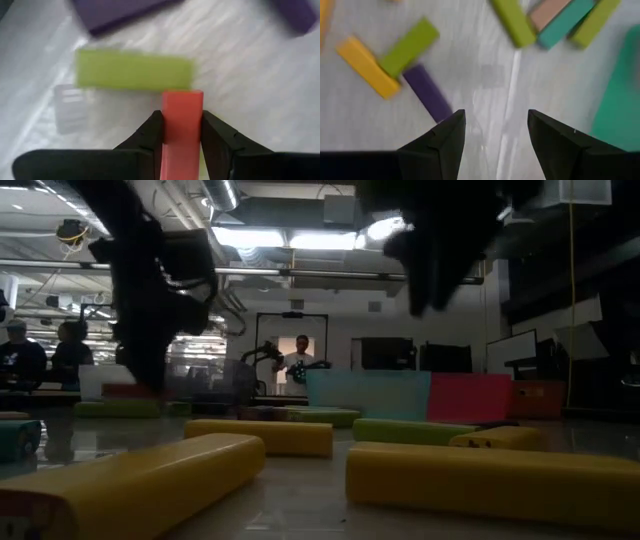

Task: Sort blocks
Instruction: Put the orange block into the light blue bin

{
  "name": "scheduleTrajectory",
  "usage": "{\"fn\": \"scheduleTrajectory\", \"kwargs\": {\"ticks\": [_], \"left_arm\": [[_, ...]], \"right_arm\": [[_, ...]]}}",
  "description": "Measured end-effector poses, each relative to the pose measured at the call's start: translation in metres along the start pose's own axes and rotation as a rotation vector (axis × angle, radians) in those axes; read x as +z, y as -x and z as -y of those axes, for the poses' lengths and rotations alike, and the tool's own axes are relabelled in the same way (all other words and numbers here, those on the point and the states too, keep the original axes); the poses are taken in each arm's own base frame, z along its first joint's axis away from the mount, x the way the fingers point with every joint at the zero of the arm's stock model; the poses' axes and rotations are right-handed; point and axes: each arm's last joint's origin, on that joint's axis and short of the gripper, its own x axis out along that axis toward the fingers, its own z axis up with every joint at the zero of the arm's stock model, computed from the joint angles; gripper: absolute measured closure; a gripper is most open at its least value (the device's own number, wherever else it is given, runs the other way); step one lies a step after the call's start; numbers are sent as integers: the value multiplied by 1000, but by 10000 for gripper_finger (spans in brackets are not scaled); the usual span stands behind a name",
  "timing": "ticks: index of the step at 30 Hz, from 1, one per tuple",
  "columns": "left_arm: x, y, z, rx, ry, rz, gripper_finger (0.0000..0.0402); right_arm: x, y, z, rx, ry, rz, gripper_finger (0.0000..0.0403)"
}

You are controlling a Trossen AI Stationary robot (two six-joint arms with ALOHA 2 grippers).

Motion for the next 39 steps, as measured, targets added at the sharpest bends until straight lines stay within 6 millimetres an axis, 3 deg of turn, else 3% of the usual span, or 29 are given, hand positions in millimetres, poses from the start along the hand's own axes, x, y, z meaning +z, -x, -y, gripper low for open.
{"fn": "scheduleTrajectory", "kwargs": {"ticks": [4,9,13,17,22,28,33,39], "left_arm": [[18,7,14,-150,5,113,317],[52,19,33,-294,-82,504,317],[79,22,44,-276,-172,853,317],[98,9,50,-255,-278,1037,316],[121,-23,47,-137,-332,1066,315],[144,-55,37,-50,-382,1018,302],[154,-63,34,-35,-372,997,269],[160,-59,39,-47,-365,1010,226]], "right_arm": [[-14,-27,-4,-19,-8,-54,189],[-29,-52,-6,-19,-8,-93,189],[-35,-60,-6,-21,-7,-113,189],[-35,-60,-8,18,-6,-113,189],[-35,-60,-15,142,11,-115,189],[-31,-58,-38,191,94,-43,189],[-25,-57,-51,143,157,47,189],[-20,-58,-53,109,162,105,189]]}}
